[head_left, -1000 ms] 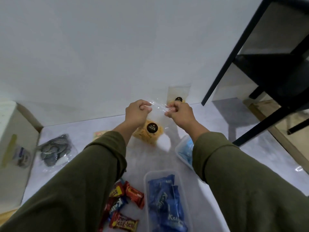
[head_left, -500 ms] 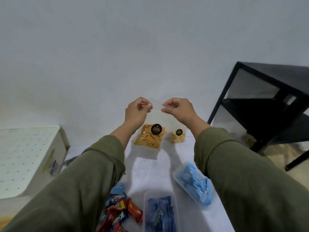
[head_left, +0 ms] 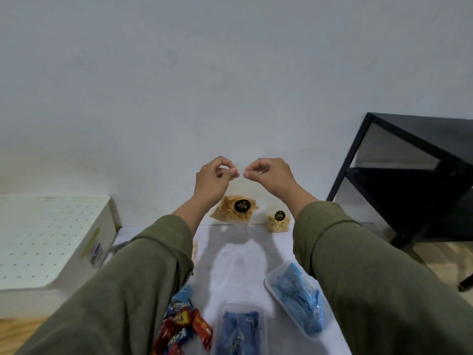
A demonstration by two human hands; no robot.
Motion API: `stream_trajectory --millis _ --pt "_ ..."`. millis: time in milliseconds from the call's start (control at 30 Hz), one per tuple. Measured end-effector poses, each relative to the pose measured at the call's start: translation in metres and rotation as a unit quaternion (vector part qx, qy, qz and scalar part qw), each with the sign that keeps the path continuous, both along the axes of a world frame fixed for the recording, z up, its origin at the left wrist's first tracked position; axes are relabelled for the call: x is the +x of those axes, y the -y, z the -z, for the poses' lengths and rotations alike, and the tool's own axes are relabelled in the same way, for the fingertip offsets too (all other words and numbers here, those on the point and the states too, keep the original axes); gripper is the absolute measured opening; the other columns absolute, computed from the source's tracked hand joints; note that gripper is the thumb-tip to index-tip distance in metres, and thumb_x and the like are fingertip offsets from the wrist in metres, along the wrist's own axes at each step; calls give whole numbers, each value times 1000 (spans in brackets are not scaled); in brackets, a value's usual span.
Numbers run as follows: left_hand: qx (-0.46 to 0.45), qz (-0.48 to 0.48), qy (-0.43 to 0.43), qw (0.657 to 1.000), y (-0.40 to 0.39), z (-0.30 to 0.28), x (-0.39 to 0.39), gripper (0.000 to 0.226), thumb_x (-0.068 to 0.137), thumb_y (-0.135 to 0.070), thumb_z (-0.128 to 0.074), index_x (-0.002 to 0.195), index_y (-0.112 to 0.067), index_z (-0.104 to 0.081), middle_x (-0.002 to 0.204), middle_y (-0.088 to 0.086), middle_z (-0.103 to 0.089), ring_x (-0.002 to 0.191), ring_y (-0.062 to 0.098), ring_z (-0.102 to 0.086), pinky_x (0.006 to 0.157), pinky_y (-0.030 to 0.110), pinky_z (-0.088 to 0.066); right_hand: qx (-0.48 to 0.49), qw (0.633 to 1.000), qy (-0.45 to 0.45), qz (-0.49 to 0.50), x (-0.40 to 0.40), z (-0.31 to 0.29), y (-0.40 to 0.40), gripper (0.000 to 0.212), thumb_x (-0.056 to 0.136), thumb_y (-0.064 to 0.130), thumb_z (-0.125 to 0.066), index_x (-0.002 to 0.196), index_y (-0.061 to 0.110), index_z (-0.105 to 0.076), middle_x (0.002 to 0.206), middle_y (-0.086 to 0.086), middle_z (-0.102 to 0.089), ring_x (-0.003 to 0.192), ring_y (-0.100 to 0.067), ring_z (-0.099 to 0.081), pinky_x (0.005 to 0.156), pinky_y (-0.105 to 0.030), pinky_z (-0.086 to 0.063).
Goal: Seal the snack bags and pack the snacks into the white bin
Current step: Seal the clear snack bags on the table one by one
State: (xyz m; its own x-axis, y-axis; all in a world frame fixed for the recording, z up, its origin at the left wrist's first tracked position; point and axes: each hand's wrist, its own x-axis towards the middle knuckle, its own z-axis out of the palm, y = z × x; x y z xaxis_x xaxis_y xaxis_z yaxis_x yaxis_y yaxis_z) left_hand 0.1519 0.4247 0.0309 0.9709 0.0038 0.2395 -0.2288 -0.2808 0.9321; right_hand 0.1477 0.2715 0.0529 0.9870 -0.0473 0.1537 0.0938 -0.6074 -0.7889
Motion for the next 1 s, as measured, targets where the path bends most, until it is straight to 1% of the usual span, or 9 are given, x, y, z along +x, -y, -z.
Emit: stream_trajectory --millis 233,367,467,533,600,700,800,900,1000 --pt "12 13 -7 1000 0 8 1 5 90 -20 -60 87 -19 -64 81 -3 -73 89 9 -67 80 22 -47 -1 1000 7 -14 3 6 -2 17 76 34 -73 60 36 -66 73 20 -65 92 -12 -61 98 -52 -42" --pt "40 18 0 999 -2 7 1 5 89 -19 -61 86 -18 -64 79 -4 -71 82 3 -63 74 13 -44 -10 1000 16 -24 3 9 -3 14 81 32 -68 67 32 -66 75 21 -62 94 -10 -56 101 -49 -37" --pt "85 17 17 996 -3 7 1 7 90 -18 -59 84 -19 -63 82 -5 -68 81 2 -59 67 6 -38 -13 999 12 -32 3 10 -5 10 84 29 -66 80 21 -69 78 19 -60 95 -8 -50 103 -44 -32" --pt "107 3 25 994 -3 7 3 8 89 -18 -58 83 -20 -62 84 -5 -66 85 10 -59 69 14 -41 -20 999 19 -35 3 11 -8 10 85 29 -65 80 21 -68 84 14 -63 96 -8 -50 100 -40 -28" --pt "123 -17 26 992 -4 7 5 10 89 -18 -57 81 -23 -61 82 -9 -63 89 17 -59 78 29 -45 -26 999 21 -36 3 11 -11 9 85 31 -65 78 24 -66 88 12 -65 96 -8 -51 96 -38 -26" --pt "124 -38 21 991 -7 7 7 15 88 -20 -56 76 -28 -59 82 -10 -64 90 18 -59 88 43 -47 -34 999 21 -32 5 12 -12 8 85 30 -65 79 26 -65 93 9 -68 96 -8 -52 95 -38 -27" --pt "111 -23 19 993 -11 10 7 16 89 -21 -55 76 -30 -56 84 -8 -66 92 16 -60 88 42 -48 -56 998 27 -25 7 13 -13 9 86 27 -63 77 26 -64 91 9 -66 99 -9 -51 95 -38 -28" --pt "122 9 24 992 -13 12 6 9 91 -24 -57 84 -28 -61 84 -11 -66 94 10 -60 87 35 -45 -86 996 29 -22 10 14 -16 14 87 24 -60 74 28 -60 91 8 -64 105 -14 -50 88 -34 -23" --pt "148 8 28 989 -16 12 9 8 89 -27 -59 82 -29 -61 87 -10 -64 96 13 -59 92 41 -45 -93 995 37 -20 13 16 -22 17 87 27 -61 71 30 -59 95 5 -66 105 -15 -52 84 -31 -19"
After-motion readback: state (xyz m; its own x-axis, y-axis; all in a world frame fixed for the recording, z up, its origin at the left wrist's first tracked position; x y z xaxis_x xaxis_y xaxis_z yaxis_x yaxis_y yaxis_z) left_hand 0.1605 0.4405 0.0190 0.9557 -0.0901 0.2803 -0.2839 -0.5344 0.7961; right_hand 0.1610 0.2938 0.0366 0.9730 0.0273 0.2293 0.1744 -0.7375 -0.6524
